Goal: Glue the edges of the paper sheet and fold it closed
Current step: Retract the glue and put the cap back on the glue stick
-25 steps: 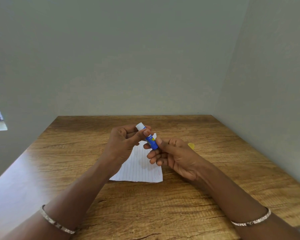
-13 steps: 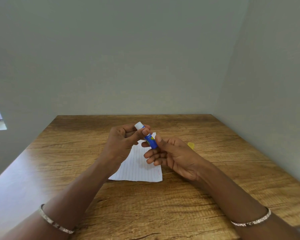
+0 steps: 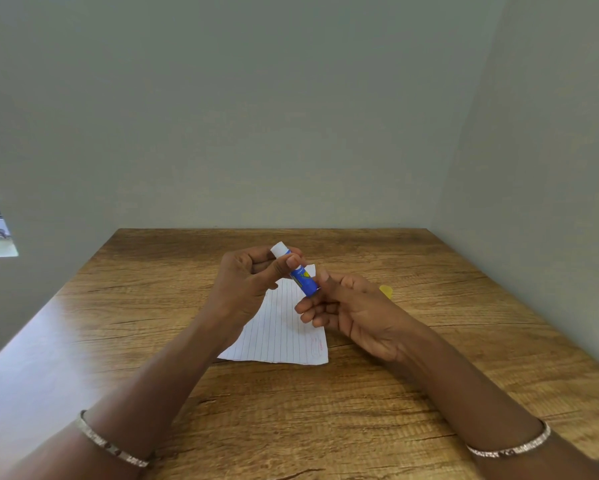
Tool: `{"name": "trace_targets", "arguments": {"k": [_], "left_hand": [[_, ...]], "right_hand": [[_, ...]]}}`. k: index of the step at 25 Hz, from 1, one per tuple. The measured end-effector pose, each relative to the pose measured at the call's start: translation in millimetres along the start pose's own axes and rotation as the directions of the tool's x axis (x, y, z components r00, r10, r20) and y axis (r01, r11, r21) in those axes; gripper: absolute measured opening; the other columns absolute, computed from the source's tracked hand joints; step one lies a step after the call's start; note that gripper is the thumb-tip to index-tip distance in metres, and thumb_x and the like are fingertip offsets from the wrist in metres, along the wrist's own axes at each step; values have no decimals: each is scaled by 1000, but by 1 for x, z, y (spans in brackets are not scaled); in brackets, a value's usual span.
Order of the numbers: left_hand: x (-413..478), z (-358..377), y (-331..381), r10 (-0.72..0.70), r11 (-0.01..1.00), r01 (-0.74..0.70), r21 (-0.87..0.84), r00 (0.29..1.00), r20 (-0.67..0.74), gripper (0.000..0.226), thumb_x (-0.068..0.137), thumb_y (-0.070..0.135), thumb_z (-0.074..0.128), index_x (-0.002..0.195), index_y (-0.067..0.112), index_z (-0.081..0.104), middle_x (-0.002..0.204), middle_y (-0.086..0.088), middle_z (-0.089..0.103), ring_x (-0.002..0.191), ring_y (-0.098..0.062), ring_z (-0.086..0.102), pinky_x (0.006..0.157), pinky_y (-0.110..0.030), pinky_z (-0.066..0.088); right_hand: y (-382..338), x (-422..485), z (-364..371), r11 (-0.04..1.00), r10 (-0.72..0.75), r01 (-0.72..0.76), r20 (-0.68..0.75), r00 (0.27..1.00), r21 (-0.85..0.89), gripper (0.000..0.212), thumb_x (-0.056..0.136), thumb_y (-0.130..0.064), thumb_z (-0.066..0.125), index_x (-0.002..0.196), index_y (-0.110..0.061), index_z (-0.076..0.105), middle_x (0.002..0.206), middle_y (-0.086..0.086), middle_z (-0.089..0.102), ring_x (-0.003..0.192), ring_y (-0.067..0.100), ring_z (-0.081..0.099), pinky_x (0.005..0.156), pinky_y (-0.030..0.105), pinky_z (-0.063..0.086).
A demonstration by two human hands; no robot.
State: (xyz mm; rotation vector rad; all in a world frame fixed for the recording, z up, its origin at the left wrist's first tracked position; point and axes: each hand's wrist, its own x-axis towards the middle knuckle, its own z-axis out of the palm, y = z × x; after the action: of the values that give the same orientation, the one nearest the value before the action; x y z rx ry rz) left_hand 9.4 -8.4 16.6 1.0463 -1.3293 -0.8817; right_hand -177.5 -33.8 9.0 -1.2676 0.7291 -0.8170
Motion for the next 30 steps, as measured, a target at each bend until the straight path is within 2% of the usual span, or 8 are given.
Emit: {"name": "trace_targets", "arguments": {"k": [3, 8, 11, 13, 17, 20, 27, 30], "left_hand": [[0, 1, 0, -4, 1000, 4, -4, 1000, 5, 27, 73, 41, 68, 95, 25, 75, 89, 10, 80, 84, -2, 73, 71, -22, 47], [1, -1, -1, -10, 1000, 11, -28, 1000, 15, 30, 76, 38, 68, 100, 20, 75, 94, 6, 80, 89, -6, 73, 74, -25, 47], [1, 0, -2, -17, 1000, 18, -17, 999, 33, 31, 75, 39, 68, 99, 21, 75, 94, 7, 80, 90, -5, 73, 74, -25, 47], [1, 3, -3, -25, 1000, 25, 4, 999, 44, 29, 75, 40, 67, 98, 24, 75, 94, 9, 79, 91, -3, 73, 72, -23, 47], [2, 3, -5, -35, 999, 35, 25, 999, 30, 28, 75, 42, 67, 97, 26, 75, 93, 11, 79, 91, -3, 72, 72, -23, 47], [4, -1, -6, -27, 1000, 27, 1, 1000, 13, 28, 78, 39, 67, 99, 23, 75, 96, 8, 79, 92, -5, 73, 72, -25, 48], [2, 2, -7, -38, 999, 37, 12, 997, 61, 29, 76, 42, 67, 99, 26, 75, 98, 7, 79, 97, -8, 72, 73, -26, 47], [4, 1, -8, -41, 999, 41, 4, 998, 37, 30, 78, 40, 67, 101, 23, 75, 98, 7, 79, 95, -9, 73, 72, -26, 47]], "right_hand": [[-1, -1, -2, 999, -11, 11, -15, 1000, 31, 23, 93, -24, 61, 103, -4, 67, 89, 17, 75, 74, 16, 72, 67, 21, 59], [-2, -2, -2, 985, 40, -40, -1, 999, 166, 29, 93, -15, 65, 116, 3, 65, 96, 21, 74, 81, 19, 73, 72, 23, 62], [-3, -2, -2, 994, 5, -1, -37, 999, 106, 7, 87, -1, 70, 93, -5, 67, 87, 13, 73, 75, 14, 67, 67, 22, 59], [-2, -2, -3, 999, -22, 25, -84, 996, 37, 21, 79, 6, 76, 83, -11, 66, 85, 6, 71, 78, 14, 64, 67, 25, 57], [-3, -3, -3, 999, 18, -16, -78, 997, 35, 34, 71, -4, 81, 102, -10, 68, 91, 6, 70, 80, 18, 65, 71, 29, 55], [-3, -4, -2, 993, 90, -88, -22, 996, 81, 35, 89, -18, 69, 118, -1, 68, 96, 12, 74, 79, 16, 70, 71, 25, 61], [-7, -8, 0, 999, 27, -25, -121, 992, 21, 26, 82, 6, 74, 106, 0, 66, 89, 17, 75, 75, 18, 74, 63, 21, 60], [-10, -8, 3, 997, 60, -53, -121, 991, 64, 32, 82, -6, 77, 112, -6, 66, 101, 18, 77, 86, 24, 76, 62, 22, 61]]}}
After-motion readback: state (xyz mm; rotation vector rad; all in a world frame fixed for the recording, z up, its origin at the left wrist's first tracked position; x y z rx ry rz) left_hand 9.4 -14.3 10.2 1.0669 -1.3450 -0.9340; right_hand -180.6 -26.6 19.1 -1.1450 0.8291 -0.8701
